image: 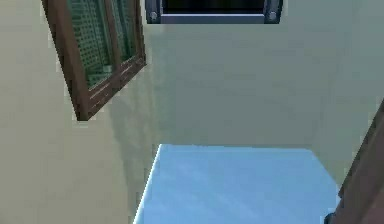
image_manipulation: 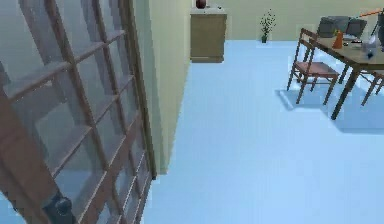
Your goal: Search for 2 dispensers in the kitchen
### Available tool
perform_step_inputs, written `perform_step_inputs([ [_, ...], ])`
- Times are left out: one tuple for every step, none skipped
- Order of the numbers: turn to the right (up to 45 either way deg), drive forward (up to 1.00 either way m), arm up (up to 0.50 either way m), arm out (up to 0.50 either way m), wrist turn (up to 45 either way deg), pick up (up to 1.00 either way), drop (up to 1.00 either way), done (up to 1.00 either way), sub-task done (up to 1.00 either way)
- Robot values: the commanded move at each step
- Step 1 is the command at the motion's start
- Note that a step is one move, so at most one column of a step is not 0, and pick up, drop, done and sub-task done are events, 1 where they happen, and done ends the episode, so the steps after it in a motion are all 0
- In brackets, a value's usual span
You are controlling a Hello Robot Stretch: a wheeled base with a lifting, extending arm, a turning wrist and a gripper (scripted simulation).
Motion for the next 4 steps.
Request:
perform_step_inputs([
  [0.0, 0.6, 0.0, 0.0, 0.0, 0.0, 0.0, 0.0, 0.0],
  [45.0, 0.0, 0.0, 0.0, 0.0, 0.0, 0.0, 0.0, 0.0],
  [33.0, 0.0, 0.0, 0.0, 0.0, 0.0, 0.0, 0.0, 0.0],
  [0.0, 0.75, 0.0, 0.0, 0.0, 0.0, 0.0, 0.0, 0.0],
])
